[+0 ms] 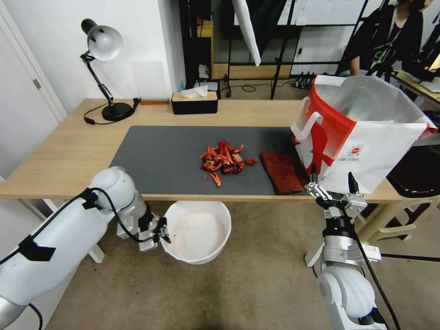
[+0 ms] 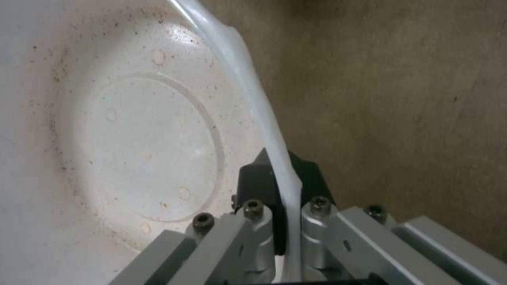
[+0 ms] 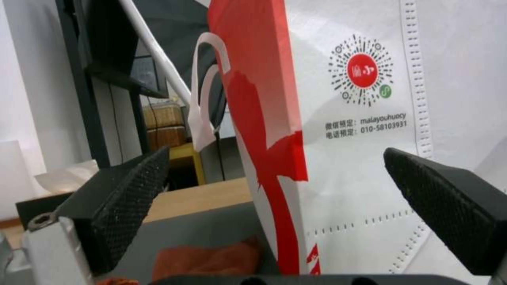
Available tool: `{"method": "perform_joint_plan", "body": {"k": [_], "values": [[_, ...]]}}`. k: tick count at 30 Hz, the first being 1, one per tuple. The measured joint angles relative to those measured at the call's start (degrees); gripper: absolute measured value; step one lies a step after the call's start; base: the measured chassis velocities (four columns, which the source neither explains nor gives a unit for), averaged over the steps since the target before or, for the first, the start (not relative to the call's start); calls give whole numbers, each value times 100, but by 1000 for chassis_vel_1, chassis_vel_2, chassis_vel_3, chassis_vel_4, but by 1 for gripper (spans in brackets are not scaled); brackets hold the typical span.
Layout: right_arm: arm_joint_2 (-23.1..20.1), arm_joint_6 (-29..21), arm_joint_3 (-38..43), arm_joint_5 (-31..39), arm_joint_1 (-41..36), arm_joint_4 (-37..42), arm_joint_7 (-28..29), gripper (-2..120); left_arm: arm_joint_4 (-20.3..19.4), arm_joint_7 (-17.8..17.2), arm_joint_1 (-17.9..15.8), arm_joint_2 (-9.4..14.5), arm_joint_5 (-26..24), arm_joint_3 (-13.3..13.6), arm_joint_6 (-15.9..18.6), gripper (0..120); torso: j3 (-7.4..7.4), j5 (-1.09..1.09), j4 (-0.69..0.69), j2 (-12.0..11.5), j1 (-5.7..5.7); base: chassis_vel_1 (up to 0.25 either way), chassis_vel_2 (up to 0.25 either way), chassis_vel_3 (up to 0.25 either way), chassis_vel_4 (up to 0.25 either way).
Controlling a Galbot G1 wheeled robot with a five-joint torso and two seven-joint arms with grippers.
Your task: Sweep shrimp from table into container with towel, then put container into takeout bag.
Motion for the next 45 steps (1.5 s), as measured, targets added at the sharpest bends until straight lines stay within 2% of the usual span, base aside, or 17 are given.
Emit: {"method": "perform_joint_plan", "body": {"k": [9,21,31,45], "values": [[-29,-209,-126,-24,300,-219,91,100,143,0,-115,-49,8,99,0,0,0,-1,2,0,0,0,0,0,0],[-184,-722,-804,-11,1045,-743,412,100,66,0,-16,-124,50,87,0,0,1,0,3,0,0,0,0,0,0],[-14,-613,-1075,-204,684,-526,346,100,70,0,-29,-172,74,60,2,0,0,-1,-1,0,-1,0,0,0,0],[-168,-1020,-1343,-62,1340,-848,613,100,94,1,137,-228,90,-9,2,0,1,-1,2,0,-1,0,0,0,0]]}}
